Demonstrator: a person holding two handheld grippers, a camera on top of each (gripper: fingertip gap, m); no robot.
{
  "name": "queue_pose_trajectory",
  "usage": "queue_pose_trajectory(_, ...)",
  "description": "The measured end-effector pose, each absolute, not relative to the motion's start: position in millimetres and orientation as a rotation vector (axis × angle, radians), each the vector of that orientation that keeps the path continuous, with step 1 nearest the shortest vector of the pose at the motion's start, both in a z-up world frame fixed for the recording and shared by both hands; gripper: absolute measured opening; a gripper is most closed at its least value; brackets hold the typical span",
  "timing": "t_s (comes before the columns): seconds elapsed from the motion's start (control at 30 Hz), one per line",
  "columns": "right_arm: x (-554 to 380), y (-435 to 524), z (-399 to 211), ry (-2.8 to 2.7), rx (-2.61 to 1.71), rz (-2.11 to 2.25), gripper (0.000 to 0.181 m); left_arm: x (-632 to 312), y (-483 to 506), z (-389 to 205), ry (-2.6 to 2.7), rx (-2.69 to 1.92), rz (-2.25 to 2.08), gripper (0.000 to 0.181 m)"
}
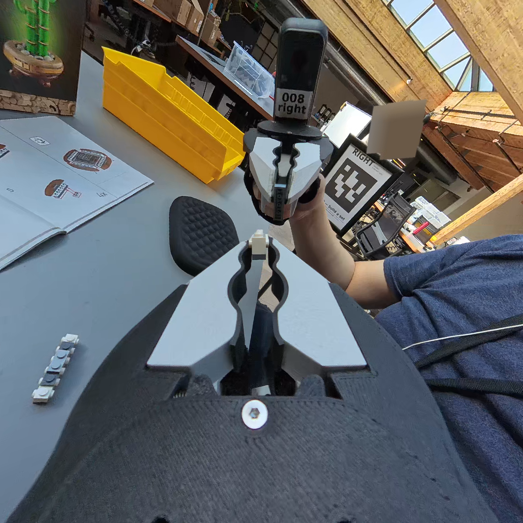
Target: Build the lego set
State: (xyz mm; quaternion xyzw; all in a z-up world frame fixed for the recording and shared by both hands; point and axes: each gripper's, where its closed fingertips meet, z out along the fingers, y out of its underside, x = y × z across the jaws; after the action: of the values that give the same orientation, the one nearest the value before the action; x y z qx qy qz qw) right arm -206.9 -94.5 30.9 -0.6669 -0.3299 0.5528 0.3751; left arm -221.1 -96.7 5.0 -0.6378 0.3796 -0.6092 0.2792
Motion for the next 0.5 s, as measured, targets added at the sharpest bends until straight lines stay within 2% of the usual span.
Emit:
queue_pose_trajectory(0.1, -225, -103, 50, -0.86, -1.732, 1.496, 0.006, -224, -112, 21, 1.065, -1.679, -1.618, 0.009)
queue_pose_trajectory(0.27, -242, -125, 64, -1.017, -1.767, 1.396, 0.006, -234, -140, 47, 1.135, -1.572, -1.563, 0.009)
queue_pose_trajectory(0.5, -245, -131, 77, -1.153, -1.778, 1.361, 0.006, -235, -145, 60, 1.154, -1.479, -1.536, 0.009)
